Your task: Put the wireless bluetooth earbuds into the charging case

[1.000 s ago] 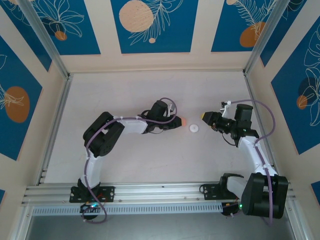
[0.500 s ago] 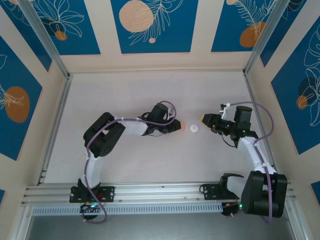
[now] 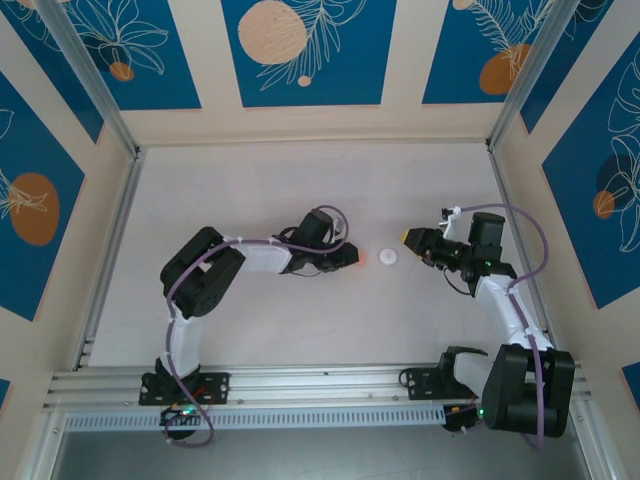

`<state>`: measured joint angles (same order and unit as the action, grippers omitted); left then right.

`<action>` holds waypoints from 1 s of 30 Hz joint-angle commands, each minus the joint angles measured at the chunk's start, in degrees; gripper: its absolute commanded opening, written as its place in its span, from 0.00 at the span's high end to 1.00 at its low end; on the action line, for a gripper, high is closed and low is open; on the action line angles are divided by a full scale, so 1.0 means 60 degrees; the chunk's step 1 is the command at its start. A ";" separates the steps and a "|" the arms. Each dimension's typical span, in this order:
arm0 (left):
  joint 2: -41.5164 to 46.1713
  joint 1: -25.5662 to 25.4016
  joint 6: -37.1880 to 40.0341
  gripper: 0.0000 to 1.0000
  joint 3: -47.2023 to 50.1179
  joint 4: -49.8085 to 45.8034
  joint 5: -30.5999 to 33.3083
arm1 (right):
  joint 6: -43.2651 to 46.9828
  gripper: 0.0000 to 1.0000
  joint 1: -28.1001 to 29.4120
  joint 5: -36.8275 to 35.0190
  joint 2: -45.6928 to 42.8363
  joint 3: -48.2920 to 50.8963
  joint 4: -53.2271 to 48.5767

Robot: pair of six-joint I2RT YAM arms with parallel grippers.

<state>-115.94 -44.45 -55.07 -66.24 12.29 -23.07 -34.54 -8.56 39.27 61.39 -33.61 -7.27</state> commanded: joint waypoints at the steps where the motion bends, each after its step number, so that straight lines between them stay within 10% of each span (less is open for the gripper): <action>1: 0.0444 -0.0113 0.0208 0.70 0.0064 -0.0645 0.0310 | 0.0059 0.64 -0.0055 0.0253 -0.0224 0.0131 -0.0165; 20: 0.1751 -0.0072 0.2608 0.32 -0.0262 -0.3714 0.1931 | 0.0145 0.62 -0.0054 0.0021 -0.1220 -0.0029 -0.1180; 30: 0.4418 0.0241 0.4540 0.16 0.0187 -0.5730 0.5199 | 0.1161 0.40 -0.0081 -0.1510 -0.1551 0.0011 -0.1338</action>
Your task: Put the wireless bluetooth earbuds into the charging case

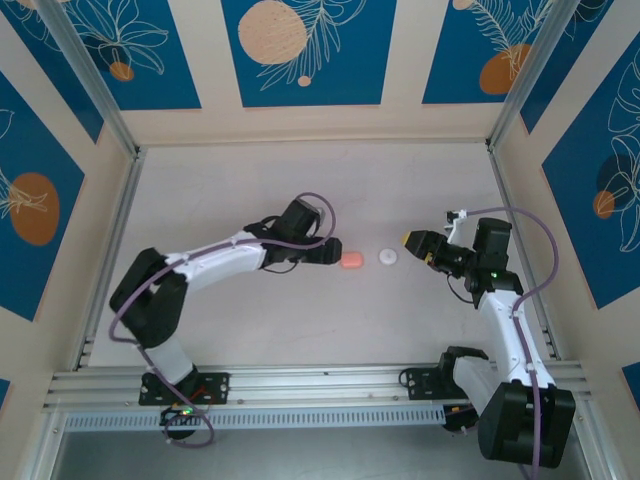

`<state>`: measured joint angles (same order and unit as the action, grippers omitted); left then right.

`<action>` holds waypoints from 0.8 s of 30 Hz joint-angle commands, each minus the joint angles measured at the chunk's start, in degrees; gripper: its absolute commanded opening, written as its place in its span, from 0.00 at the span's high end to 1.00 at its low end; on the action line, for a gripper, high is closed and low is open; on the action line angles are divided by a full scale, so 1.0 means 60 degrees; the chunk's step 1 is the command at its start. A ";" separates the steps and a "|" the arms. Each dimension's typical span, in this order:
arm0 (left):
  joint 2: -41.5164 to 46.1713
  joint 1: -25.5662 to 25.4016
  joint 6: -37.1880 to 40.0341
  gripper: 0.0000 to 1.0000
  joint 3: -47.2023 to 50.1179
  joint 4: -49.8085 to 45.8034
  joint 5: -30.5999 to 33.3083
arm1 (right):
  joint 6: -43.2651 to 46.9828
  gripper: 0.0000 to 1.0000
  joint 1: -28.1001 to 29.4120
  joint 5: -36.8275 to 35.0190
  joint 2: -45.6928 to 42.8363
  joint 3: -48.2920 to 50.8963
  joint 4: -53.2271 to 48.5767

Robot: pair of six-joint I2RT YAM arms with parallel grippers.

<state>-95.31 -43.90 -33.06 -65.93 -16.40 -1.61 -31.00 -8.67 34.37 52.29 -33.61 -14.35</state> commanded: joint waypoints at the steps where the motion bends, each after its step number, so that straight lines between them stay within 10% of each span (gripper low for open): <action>1: 0.1379 0.0213 0.0989 0.14 0.0347 -0.0951 0.1933 | 0.0642 0.04 -0.0076 -0.0898 0.0033 -0.0024 -0.0157; 15: 0.7659 0.2931 0.3646 0.00 0.5917 0.2724 0.5573 | 0.2755 0.01 -0.0546 -0.3369 0.1403 0.0143 0.2182; 24: 0.6714 0.4373 0.5517 0.00 0.9423 0.9127 0.5640 | 0.3586 0.01 -0.0577 -0.4230 0.1681 0.1704 0.5927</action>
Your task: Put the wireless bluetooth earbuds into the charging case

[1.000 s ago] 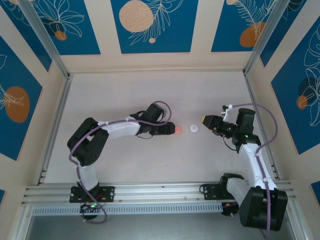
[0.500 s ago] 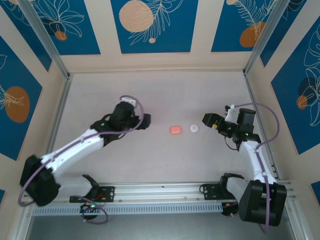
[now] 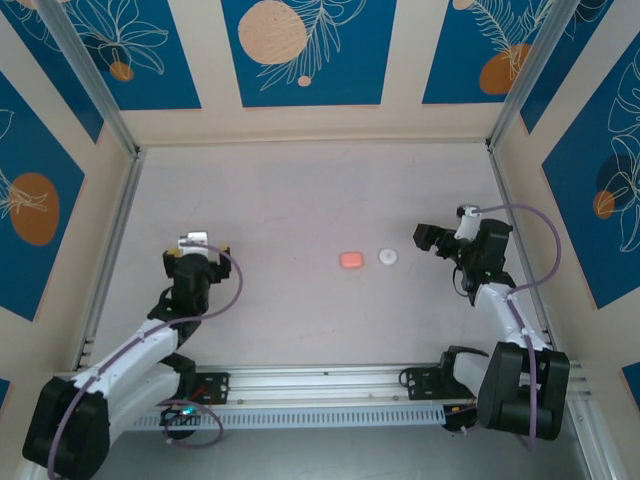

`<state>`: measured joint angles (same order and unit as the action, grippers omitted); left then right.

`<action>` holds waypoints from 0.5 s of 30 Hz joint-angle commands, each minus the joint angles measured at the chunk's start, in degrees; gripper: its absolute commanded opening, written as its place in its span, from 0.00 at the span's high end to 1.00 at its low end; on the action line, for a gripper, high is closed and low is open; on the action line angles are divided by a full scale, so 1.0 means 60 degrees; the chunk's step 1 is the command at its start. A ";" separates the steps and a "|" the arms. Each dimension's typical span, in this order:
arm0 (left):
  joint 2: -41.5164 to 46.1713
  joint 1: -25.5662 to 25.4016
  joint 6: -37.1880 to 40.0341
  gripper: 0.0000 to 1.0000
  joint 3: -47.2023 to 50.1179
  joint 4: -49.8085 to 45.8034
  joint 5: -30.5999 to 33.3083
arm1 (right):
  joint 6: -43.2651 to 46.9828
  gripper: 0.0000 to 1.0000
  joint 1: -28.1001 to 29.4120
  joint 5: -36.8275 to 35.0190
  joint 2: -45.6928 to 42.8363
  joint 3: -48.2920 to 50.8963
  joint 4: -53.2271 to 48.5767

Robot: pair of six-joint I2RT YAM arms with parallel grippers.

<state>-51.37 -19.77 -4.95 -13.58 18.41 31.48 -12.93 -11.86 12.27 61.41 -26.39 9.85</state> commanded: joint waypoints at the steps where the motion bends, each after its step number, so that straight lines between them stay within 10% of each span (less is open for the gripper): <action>1: -0.1093 0.0512 0.0826 0.00 0.0945 0.3986 -0.0025 | 0.0646 0.01 -0.0045 -0.0614 0.0274 0.0619 0.2272; 10: -0.6782 0.1003 0.2379 0.00 0.0458 1.0359 -0.1362 | 0.0264 0.01 -0.0133 0.0079 0.2796 0.0367 0.4480; 15: -0.6841 0.1580 0.1833 0.00 0.0296 0.9672 -0.2267 | 0.0323 0.01 -0.0120 0.0562 0.2840 0.0428 0.4693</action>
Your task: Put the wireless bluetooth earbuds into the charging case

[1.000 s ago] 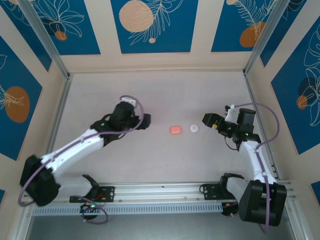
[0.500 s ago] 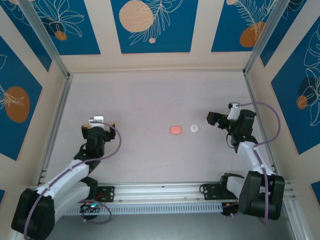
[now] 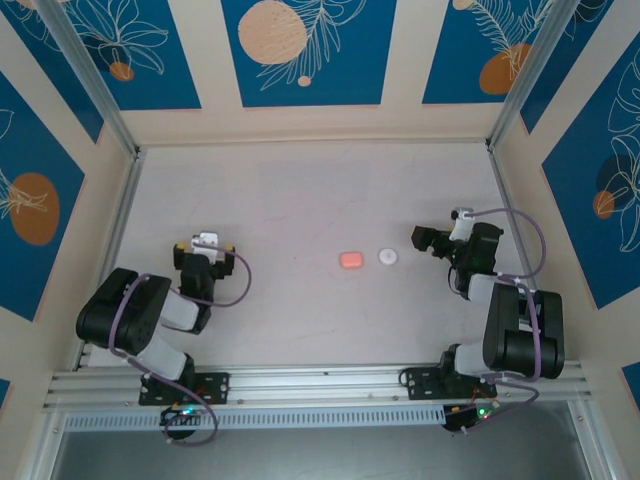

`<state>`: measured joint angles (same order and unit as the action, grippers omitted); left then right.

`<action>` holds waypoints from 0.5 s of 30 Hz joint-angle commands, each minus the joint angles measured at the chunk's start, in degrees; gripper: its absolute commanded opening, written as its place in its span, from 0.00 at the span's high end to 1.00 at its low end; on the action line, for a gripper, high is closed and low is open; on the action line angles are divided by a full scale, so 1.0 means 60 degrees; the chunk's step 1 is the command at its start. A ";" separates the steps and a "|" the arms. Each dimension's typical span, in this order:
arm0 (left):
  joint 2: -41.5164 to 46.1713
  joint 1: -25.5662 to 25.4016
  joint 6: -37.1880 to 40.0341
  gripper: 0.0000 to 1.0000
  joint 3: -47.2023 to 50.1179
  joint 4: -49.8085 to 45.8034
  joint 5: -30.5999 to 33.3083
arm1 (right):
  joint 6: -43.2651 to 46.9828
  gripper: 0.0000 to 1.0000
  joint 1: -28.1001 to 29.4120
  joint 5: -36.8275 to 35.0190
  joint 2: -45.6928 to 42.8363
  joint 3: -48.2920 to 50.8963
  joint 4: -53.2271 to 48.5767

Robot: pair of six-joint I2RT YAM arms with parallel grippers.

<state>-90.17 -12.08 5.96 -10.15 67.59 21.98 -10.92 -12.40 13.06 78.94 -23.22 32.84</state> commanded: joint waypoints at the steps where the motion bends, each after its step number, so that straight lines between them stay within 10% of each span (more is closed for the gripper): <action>1: -0.0455 0.0298 0.0051 0.00 -0.0556 0.1213 -0.0474 | -0.0094 0.01 -0.0001 0.0458 -0.0008 -0.0083 0.1029; 4: 0.0049 0.0626 -0.0528 0.00 -0.1721 -0.1906 -0.0644 | -0.0135 0.01 0.0336 0.0838 0.1093 -0.0069 0.2619; 8: 0.0092 0.1148 -0.0903 0.00 -0.1685 -0.1907 -0.1379 | 0.1112 0.01 0.1432 -0.0398 0.1091 -0.0907 0.0561; 15: 0.0157 0.1161 -0.0966 0.00 -0.1705 -0.2043 -0.1407 | 0.0935 0.01 0.1547 -0.1149 0.1493 -0.0029 0.2497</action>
<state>-89.95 -5.50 1.39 -20.29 56.36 15.14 -6.92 -3.46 10.15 86.96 -24.18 43.77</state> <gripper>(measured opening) 0.994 0.991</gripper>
